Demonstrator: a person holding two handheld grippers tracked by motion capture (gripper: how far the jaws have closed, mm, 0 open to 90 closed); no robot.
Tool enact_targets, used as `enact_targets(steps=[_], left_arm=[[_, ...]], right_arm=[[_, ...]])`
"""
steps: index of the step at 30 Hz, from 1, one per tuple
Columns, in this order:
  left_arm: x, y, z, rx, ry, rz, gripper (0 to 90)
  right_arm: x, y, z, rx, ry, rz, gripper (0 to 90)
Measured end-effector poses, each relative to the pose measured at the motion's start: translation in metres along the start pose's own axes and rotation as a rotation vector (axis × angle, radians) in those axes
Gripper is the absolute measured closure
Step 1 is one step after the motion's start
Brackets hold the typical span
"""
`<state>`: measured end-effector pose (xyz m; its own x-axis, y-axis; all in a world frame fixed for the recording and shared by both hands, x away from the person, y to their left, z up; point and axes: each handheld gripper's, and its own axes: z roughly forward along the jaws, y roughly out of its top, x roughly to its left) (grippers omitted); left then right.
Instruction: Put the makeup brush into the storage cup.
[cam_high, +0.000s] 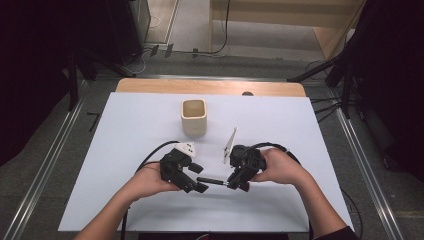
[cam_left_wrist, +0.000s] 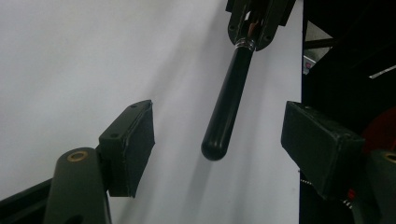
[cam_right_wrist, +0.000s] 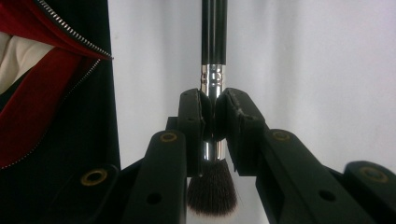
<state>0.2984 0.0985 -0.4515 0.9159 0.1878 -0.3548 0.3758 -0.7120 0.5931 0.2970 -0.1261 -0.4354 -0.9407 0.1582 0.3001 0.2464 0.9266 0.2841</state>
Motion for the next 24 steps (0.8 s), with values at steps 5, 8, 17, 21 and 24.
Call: enact_targets(steps=[5,8,17,21,24], left_arm=[[0.0,0.002,0.005,0.014,-0.018,0.0,29.1],[0.0,0.004,0.007,0.024,-0.033,-0.002,31.2],[0.001,0.007,0.012,0.05,-0.088,-0.035,45.2],[0.001,0.007,0.014,0.062,-0.111,-0.06,53.1],[0.002,0.008,0.015,0.069,-0.122,-0.08,58.0]], right_arm=[[0.001,0.002,0.001,-0.001,-0.001,-0.01,78.8],[0.001,0.004,0.002,0.008,-0.001,-0.017,78.8],[0.004,0.011,0.004,0.009,-0.006,-0.039,78.9],[0.006,0.012,0.005,0.006,-0.007,-0.054,78.9],[0.007,0.013,0.005,0.011,-0.006,-0.059,78.9]])
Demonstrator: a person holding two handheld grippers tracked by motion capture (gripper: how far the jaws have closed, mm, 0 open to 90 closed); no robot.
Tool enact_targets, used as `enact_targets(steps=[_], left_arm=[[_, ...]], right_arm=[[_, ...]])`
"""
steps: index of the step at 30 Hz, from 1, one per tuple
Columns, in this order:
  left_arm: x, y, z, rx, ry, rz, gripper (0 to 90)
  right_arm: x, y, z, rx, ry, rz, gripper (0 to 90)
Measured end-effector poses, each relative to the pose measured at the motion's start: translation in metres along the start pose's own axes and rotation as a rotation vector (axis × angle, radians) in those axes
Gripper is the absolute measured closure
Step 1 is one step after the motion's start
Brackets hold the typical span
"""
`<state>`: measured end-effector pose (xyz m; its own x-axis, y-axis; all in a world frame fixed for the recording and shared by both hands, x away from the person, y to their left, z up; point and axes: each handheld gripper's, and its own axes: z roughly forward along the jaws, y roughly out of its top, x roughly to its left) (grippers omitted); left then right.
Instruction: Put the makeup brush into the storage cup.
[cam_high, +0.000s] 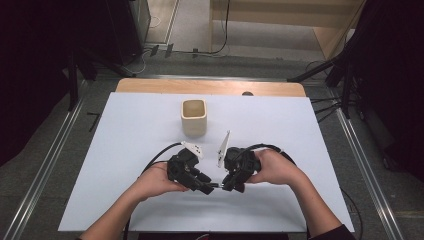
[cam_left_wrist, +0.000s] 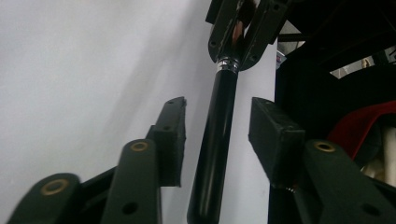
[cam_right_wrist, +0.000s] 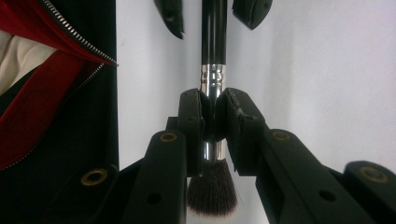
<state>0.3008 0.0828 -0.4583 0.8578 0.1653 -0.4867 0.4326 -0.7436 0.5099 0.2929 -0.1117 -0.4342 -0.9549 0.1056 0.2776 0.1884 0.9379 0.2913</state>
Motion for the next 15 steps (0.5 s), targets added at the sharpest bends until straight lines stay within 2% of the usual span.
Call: enact_targets(steps=[4,12,15], left_arm=[[0.0013,0.0005,0.0015,0.006,-0.029,-0.017,64.4],[0.0031,0.0004,0.0059,0.032,-0.033,-0.013,73.4],[0.0035,0.0002,0.0062,0.038,-0.048,-0.011,75.5]], right_arm=[[0.0017,0.0005,-0.0004,-0.015,-0.015,-0.035,78.9],[0.003,0.0015,0.0017,-0.006,-0.018,-0.044,78.9],[0.0029,0.0016,0.0023,-0.004,-0.017,-0.049,78.9]])
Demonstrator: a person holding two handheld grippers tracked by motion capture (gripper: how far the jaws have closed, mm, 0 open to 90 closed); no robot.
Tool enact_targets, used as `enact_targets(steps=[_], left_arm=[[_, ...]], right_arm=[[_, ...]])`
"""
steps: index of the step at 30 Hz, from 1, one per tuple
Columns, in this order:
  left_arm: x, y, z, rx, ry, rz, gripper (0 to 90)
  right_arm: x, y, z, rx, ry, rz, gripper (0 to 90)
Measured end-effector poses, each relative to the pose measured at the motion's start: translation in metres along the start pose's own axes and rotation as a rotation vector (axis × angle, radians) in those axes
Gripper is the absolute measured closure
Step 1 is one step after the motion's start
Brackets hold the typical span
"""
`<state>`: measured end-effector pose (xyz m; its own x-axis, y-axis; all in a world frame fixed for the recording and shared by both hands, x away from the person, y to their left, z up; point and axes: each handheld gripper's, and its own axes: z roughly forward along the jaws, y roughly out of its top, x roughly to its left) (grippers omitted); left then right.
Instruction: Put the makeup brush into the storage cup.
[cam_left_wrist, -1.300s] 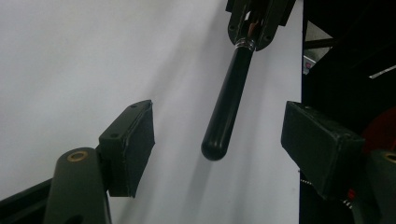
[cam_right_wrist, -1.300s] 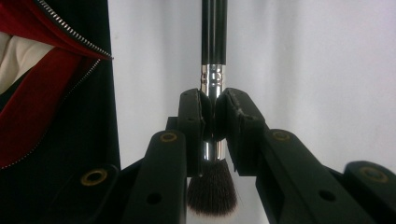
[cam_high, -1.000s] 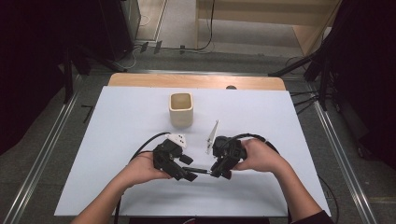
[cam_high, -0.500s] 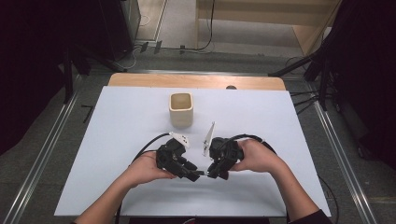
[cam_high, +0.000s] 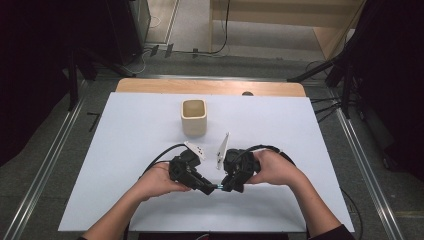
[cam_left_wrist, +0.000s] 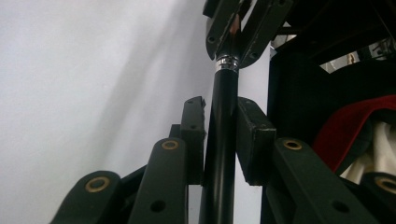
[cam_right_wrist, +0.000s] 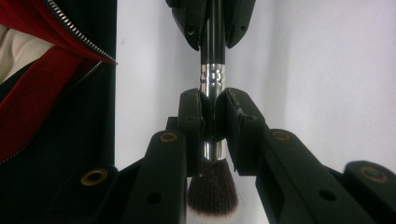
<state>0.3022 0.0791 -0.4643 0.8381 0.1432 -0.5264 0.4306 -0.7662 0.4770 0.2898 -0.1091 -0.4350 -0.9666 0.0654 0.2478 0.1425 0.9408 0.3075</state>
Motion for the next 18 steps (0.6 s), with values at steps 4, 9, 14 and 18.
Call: enact_targets(steps=[4,9,14,18], left_arm=[[0.0009,-0.0005,0.0008,0.005,-0.027,0.0,78.5],[0.0015,-0.001,0.0005,0.011,-0.046,0.008,79.7],[0.0019,-0.0018,0.0001,0.005,-0.055,-0.001,79.8],[0.0017,-0.0025,-0.0005,0.004,-0.051,-0.009,79.7]], right_arm=[[0.0,-0.0004,0.001,-0.003,-0.003,-0.006,78.6],[-0.0007,-0.0017,0.0014,-0.012,0.014,-0.002,78.2],[-0.001,-0.0026,0.0014,-0.021,0.023,-0.011,77.1],[-0.0019,-0.0039,0.001,-0.039,0.005,-0.008,66.1]])
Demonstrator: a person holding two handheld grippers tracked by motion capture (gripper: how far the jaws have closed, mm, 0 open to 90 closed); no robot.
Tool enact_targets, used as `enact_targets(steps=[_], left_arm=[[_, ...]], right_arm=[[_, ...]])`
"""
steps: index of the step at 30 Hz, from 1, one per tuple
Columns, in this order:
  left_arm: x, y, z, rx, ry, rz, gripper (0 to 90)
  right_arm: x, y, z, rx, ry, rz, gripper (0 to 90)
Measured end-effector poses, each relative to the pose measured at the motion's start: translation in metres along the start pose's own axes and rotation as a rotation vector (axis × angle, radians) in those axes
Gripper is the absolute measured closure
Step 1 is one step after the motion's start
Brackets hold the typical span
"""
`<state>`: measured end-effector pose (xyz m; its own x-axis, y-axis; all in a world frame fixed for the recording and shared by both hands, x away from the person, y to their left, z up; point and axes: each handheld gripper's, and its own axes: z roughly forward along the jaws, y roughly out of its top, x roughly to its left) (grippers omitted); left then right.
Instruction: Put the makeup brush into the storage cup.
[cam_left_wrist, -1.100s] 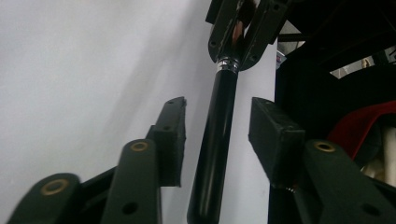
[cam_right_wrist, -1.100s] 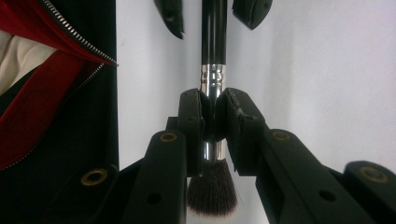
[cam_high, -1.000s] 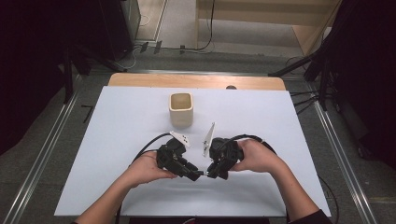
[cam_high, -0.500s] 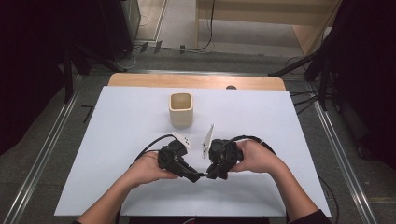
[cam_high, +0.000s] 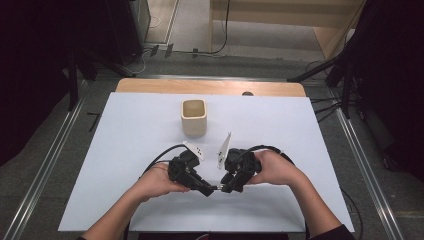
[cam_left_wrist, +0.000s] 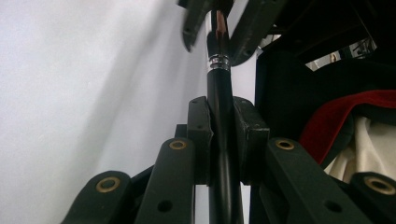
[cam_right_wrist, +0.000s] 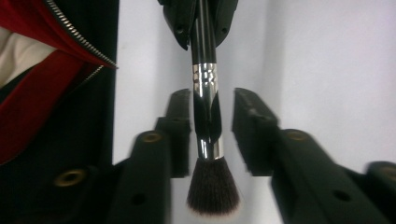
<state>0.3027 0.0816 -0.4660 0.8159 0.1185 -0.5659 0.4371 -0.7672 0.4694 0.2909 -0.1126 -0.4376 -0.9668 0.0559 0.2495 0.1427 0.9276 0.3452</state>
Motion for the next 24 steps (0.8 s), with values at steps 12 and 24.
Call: enact_targets(steps=[12,24], left_arm=[[0.002,-0.004,-0.002,-0.031,0.014,-0.025,79.7],[0.002,-0.01,-0.005,-0.076,0.036,-0.053,79.6]], right_arm=[[-0.003,-0.003,-0.009,-0.082,-0.051,0.007,40.4],[-0.004,-0.01,-0.019,-0.171,-0.075,0.089,21.5]])
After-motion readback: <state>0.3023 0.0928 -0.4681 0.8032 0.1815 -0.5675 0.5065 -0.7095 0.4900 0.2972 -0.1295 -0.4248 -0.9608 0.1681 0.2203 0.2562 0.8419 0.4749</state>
